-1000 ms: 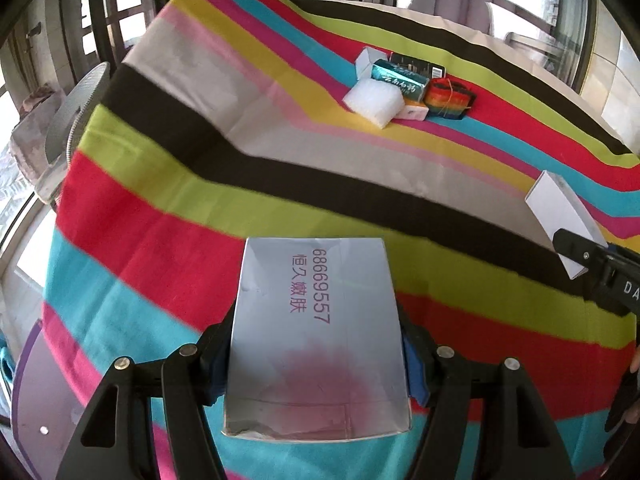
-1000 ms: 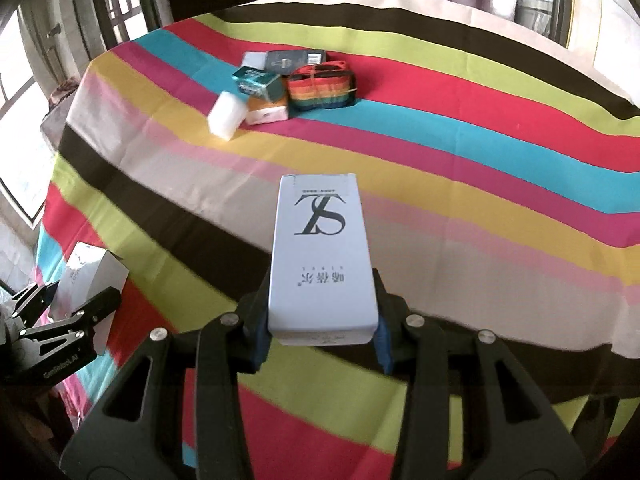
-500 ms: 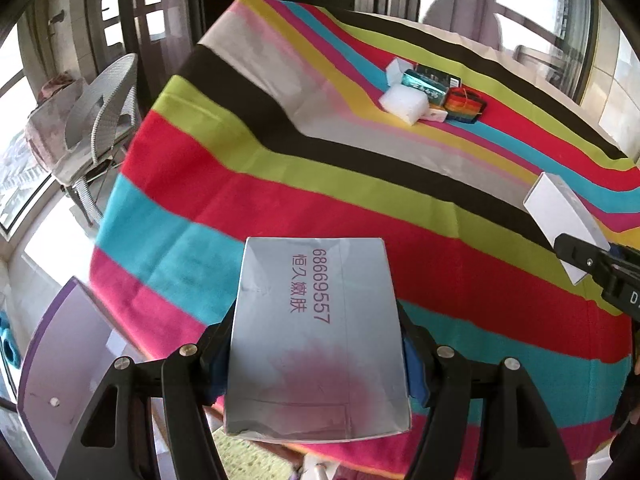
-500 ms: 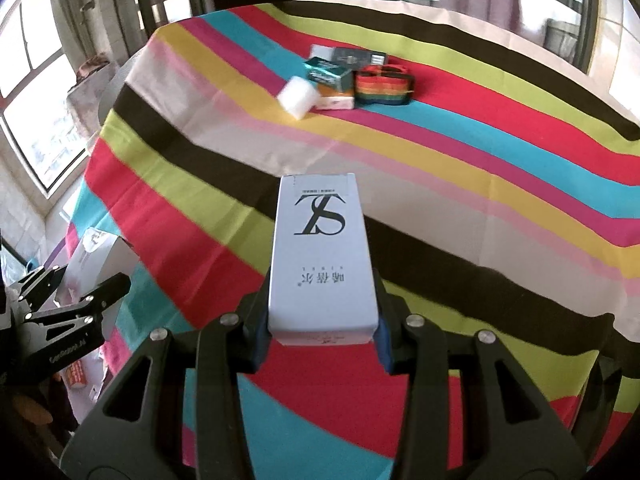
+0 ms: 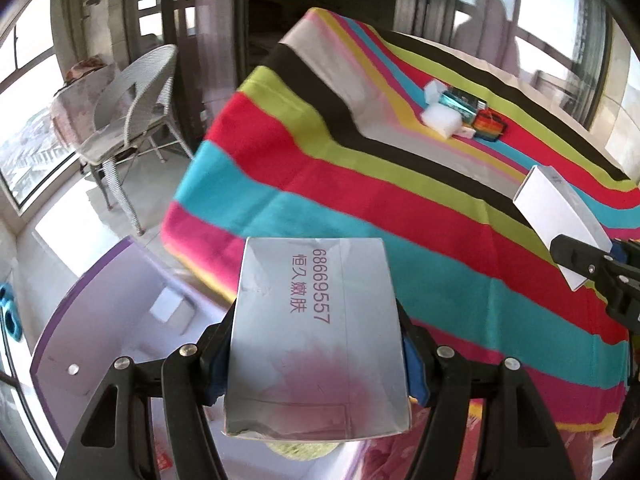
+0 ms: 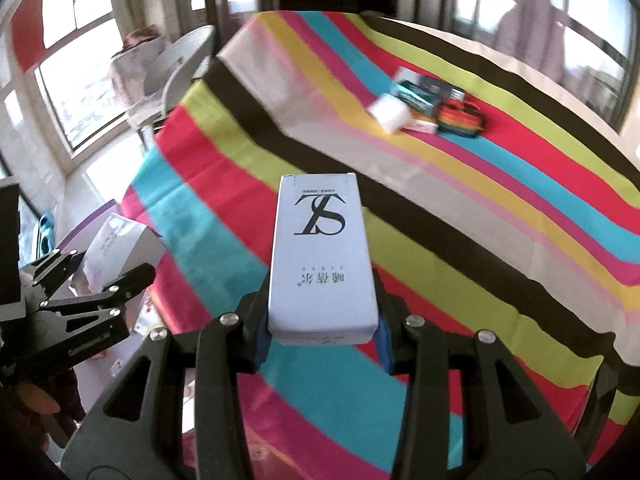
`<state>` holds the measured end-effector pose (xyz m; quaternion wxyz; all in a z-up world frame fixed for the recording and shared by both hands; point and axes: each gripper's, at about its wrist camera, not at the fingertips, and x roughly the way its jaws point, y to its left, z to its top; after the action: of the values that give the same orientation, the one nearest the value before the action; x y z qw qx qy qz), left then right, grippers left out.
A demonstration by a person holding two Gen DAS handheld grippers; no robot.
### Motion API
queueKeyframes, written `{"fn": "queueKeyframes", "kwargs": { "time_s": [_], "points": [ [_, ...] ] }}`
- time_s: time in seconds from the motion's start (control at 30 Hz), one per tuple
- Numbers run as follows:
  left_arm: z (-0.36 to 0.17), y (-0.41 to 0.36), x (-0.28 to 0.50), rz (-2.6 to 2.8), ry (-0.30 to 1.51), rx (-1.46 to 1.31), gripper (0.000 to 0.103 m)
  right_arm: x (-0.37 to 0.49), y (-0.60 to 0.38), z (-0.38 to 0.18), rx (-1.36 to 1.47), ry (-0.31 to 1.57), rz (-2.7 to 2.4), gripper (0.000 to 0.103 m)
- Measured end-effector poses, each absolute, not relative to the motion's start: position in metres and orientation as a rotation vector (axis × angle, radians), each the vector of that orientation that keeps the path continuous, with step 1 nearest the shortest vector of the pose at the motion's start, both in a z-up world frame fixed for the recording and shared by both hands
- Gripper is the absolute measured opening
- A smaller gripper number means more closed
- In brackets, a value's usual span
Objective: Organize objects
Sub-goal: 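Lift both held white boxes and carry them over the bin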
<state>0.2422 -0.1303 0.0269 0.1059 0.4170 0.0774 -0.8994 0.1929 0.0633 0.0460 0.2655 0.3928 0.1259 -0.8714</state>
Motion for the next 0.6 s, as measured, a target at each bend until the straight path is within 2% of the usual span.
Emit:
{"fn": "queueKeyframes", "kwargs": {
  "time_s": [0.6],
  "points": [
    [0.012,-0.208,0.317,-2.503,0.341,1.179,0.068,0.278,-0.037,0.038,0.937,0.559,-2.084,0.045]
  ]
}}
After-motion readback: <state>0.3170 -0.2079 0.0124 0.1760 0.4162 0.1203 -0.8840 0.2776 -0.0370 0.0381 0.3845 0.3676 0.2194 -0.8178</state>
